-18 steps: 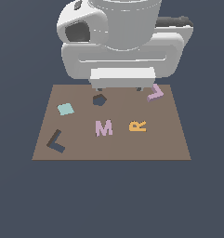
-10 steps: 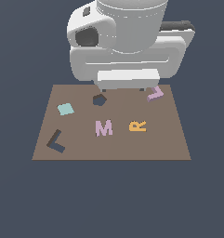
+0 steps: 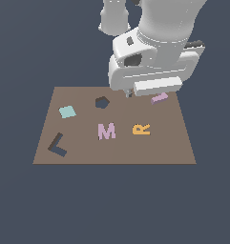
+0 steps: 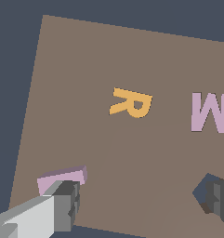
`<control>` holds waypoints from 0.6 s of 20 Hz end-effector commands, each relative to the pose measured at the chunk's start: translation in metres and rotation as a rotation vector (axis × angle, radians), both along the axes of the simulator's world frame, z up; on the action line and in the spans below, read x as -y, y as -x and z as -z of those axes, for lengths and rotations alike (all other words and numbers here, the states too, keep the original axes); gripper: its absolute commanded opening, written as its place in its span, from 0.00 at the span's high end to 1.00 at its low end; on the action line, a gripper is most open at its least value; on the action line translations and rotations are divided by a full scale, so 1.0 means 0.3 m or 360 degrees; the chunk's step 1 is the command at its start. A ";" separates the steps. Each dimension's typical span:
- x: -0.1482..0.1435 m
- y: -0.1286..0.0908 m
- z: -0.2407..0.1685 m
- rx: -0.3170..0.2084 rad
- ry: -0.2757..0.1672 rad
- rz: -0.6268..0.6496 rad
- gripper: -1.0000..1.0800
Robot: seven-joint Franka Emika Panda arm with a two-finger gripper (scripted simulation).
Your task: Insert a designated object into the corresponding slot on a board.
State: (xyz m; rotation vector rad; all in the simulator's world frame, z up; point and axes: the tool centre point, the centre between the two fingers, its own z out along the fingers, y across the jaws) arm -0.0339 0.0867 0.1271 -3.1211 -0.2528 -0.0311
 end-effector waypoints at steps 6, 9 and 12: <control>-0.170 0.145 0.169 -0.0020 0.0010 -0.0203 0.04; -0.209 0.185 0.213 -0.0024 0.0014 -0.0254 0.04; -0.234 0.211 0.242 -0.0027 0.0016 -0.0287 0.04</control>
